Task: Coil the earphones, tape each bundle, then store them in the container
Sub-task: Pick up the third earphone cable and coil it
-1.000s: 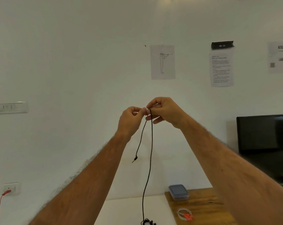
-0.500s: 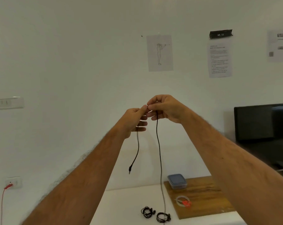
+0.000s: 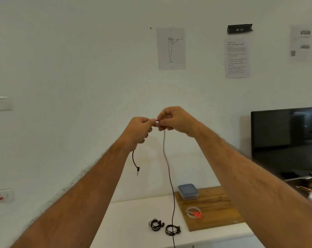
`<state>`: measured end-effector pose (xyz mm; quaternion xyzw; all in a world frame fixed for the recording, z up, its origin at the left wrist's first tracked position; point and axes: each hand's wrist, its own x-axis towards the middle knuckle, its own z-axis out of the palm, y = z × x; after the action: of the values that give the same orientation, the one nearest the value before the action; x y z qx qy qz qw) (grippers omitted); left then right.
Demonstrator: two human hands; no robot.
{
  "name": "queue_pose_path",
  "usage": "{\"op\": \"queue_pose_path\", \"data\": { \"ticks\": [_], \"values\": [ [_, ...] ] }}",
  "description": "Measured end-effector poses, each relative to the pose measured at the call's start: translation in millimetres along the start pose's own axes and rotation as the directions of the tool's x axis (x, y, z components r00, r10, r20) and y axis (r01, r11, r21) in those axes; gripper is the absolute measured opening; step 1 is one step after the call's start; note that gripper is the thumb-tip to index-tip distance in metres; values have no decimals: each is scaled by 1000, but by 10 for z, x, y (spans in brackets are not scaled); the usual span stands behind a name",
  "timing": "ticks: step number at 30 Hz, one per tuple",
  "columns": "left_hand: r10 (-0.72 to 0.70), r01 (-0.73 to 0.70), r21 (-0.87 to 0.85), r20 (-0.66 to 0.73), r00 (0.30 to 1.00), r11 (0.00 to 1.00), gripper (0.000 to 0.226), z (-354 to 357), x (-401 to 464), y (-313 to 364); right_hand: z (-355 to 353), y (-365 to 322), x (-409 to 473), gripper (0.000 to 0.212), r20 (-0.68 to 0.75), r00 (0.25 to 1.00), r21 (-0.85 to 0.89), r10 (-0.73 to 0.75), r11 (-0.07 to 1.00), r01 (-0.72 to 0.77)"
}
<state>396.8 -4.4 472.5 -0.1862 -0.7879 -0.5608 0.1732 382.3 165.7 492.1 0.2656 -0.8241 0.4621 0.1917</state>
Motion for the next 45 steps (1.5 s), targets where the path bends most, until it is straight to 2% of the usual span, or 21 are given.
{"op": "queue_pose_path", "data": {
  "ticks": [4,11,13,15,20,22,24,26,27,31,34,36,38,40,42,45],
  "values": [
    [-8,8,4,-10,1000,1000,29,20,6,19,28,-46,-24,17,60,998,26,-12,1000,10],
    [-13,13,-12,-2,1000,1000,32,10,-3,-1,-20,-50,-15,9,62,996,-32,-61,998,63],
    [-37,38,-55,17,999,998,35,9,-12,0,-10,-23,14,6,1,995,-69,-95,993,95],
    [-84,88,-105,44,995,991,37,7,-23,8,4,7,49,11,-97,989,-76,-110,992,103],
    [-143,184,-228,186,972,956,33,-19,-93,37,42,57,76,17,-282,958,-6,-47,999,47],
    [-126,174,-233,209,970,957,32,-23,-106,55,49,48,44,16,-204,979,49,6,999,5],
    [-111,156,-215,205,972,964,34,-21,-99,69,52,14,-3,23,-27,999,94,43,995,-40],
    [-111,146,-184,189,976,972,35,-13,-92,74,59,-23,-43,27,102,994,120,37,992,-49],
    [-114,146,-172,182,977,974,36,-9,-87,68,58,-34,-53,24,123,992,116,16,993,-31],
    [-147,181,-181,187,971,967,36,-6,-89,17,31,-37,-42,11,88,995,44,-56,998,52],
    [-183,224,-213,198,963,951,33,-17,-93,-11,30,16,12,11,-97,992,-26,-80,997,77],
    [-187,234,-231,207,960,945,32,-24,-92,-16,28,39,30,13,-195,979,-13,-60,998,58],
    [-174,227,-241,223,959,944,33,-32,-100,-3,31,32,10,15,-151,988,41,-16,999,22],
    [-158,216,-243,237,959,946,35,-33,-111,19,29,-2,-29,21,13,1000,119,26,992,-28],
    [-150,208,-245,235,960,947,37,-31,-113,33,24,-33,-56,22,123,992,158,0,987,-20],
    [-163,228,-270,243,956,935,36,-36,-110,19,22,-42,-47,8,86,992,118,-88,990,78]
  ]
}}
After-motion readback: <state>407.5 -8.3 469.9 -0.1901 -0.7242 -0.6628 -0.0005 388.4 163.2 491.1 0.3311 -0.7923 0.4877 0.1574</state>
